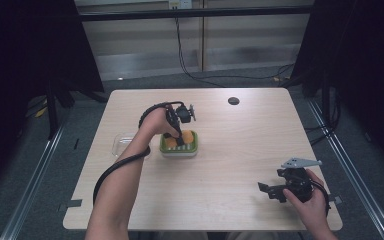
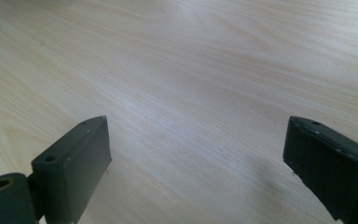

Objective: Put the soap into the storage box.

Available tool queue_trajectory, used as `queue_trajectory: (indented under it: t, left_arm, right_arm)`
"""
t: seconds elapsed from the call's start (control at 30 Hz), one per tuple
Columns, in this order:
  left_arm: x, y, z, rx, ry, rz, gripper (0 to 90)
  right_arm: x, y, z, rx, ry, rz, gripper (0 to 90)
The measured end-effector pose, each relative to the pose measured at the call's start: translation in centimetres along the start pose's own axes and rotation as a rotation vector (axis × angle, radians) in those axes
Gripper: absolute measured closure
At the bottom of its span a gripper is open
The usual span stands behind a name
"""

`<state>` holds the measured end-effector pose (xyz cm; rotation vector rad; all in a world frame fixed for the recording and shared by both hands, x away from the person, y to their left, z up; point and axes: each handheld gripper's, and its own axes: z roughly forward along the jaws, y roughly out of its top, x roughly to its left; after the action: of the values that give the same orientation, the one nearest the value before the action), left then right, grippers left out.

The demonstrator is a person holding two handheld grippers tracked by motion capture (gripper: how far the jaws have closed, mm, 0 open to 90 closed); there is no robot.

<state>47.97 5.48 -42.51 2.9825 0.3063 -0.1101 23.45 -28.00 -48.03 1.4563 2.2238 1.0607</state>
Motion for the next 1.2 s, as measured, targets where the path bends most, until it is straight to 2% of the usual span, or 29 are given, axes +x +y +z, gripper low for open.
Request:
queue_trajectory:
  t: [0.07, 0.17, 0.3, 0.37, 0.4, 0.6, 0.67, 0.9, 1.2]
  left_arm:
    - [0.0, -0.1, 0.2, -0.011, 0.027, -0.002, 50.1]
    - [0.1, -0.1, 0.3, -0.009, 0.019, -0.010, 50.2]
    - [0.2, -0.2, 0.5, -0.022, 0.036, -0.010, 50.2]
    - [0.2, -0.2, 0.6, -0.023, 0.035, -0.010, 50.2]
    - [0.4, -0.2, 0.4, -0.010, 0.005, -0.004, 50.2]
    - [0.5, -0.1, 0.7, -0.010, 0.007, -0.002, 50.1]
    - [0.4, -0.2, 0.9, -0.017, 0.029, -0.013, 50.1]
    - [0.6, -0.2, 1.2, -0.016, 0.022, -0.013, 50.1]
    - [0.6, -0.3, 1.4, -0.017, 0.045, -0.015, 50.1]
  right_arm:
    - [0.0, 0.0, 0.0, 0.003, 0.001, -0.005, 7.2]
    - [0.0, 0.0, 0.0, 0.001, 0.000, -0.002, 7.2]
    - [0.0, 0.0, 0.0, 0.000, -0.001, 0.001, 7.2]
    - [0.0, 0.0, 0.0, 0.005, 0.001, -0.001, 7.2]
    - [0.0, 0.0, 0.0, 0.005, 0.001, -0.005, 7.2]
    - [0.0, 0.0, 0.0, 0.006, 0.000, -0.001, 7.2]
    - [0.0, 0.0, 0.0, 0.005, 0.000, -0.003, 7.2]
    - [0.0, 0.0, 0.0, 0.006, 0.000, 0.000, 7.2]
    - [0.0, 0.0, 0.0, 0.004, 0.002, -0.003, 7.3]
